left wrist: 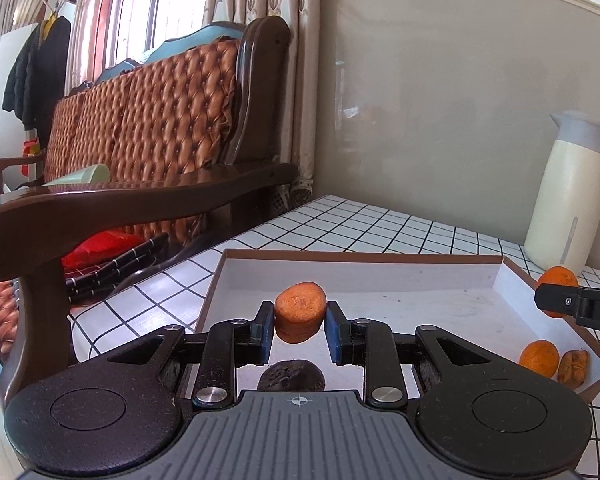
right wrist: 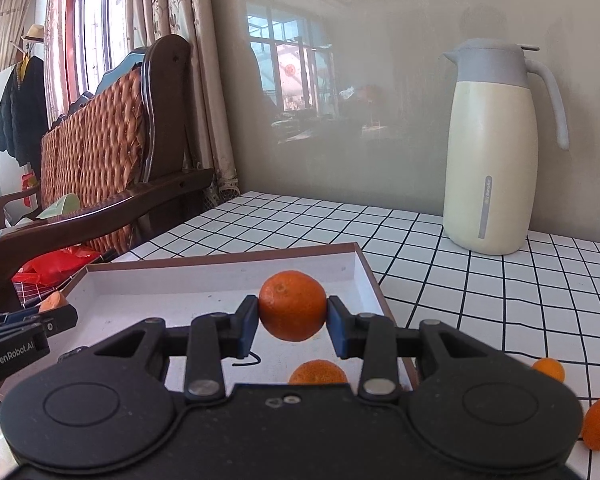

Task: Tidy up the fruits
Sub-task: 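Open the right gripper dropping the orange into the box while the left gripper drops the carrot piece, then withdraw both open tools from the box back toward the remaining fruit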

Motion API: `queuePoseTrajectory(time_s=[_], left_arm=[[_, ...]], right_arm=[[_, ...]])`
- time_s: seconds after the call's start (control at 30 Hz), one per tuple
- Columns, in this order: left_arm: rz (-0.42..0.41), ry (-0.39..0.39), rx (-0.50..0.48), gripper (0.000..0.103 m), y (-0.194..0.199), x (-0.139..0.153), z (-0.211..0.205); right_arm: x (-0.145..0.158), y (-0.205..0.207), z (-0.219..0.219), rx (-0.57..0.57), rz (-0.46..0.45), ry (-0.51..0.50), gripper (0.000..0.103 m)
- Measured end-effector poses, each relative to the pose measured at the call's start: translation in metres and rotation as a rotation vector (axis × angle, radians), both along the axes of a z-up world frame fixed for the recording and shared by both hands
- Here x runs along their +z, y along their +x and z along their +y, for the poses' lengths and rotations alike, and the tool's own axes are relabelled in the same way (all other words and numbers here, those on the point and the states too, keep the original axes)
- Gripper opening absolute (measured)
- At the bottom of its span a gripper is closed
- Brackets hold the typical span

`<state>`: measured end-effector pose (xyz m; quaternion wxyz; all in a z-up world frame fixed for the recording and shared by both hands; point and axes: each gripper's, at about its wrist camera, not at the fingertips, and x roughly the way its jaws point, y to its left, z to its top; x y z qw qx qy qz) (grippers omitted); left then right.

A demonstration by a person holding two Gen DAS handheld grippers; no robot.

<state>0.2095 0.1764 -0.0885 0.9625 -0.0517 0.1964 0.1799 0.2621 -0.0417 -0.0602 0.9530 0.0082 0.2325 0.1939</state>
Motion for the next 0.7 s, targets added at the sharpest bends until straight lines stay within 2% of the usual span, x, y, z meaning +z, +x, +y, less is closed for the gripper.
queuePoseTrajectory(time_s=[0.13, 0.23, 0.3, 0.33, 0.37, 0.4, 0.43, 0.5, 0.7], left_arm=[[0.007, -0.011, 0.018, 0.027, 0.009, -0.001, 0.005], [0.014, -0.028, 0.038, 0.027, 0.016, -0.002, 0.009], [0.025, -0.027, 0.032, 0.029, 0.02, -0.002, 0.01], [0.031, -0.026, 0.036, 0.036, 0.021, -0.001, 0.009], [0.031, -0.027, 0.042, 0.071, 0.021, 0.0, 0.009], [0.014, -0.017, 0.065, 0.101, 0.018, 0.003, 0.007], [-0.02, 0.011, 0.101, 0.103, 0.013, 0.007, 0.004], [-0.053, 0.043, 0.104, 0.103, 0.007, 0.016, -0.001], [-0.035, 0.05, 0.093, 0.103, -0.003, 0.024, -0.007]], right_arm=[[-0.001, 0.008, 0.002, -0.004, 0.0, 0.003, 0.029], [-0.002, 0.015, 0.006, -0.003, 0.009, -0.009, 0.033], [0.0, 0.017, 0.007, -0.006, 0.001, -0.001, 0.05], [0.002, 0.017, 0.006, -0.017, -0.012, 0.006, 0.068], [0.005, 0.015, 0.004, -0.029, -0.037, 0.016, 0.079], [0.008, 0.013, 0.002, -0.036, -0.06, 0.026, 0.08], [0.011, 0.011, 0.001, -0.038, -0.073, 0.035, 0.082], [0.015, 0.009, -0.003, -0.034, -0.083, 0.052, 0.086], [0.017, -0.002, -0.007, -0.025, -0.08, 0.055, 0.097]])
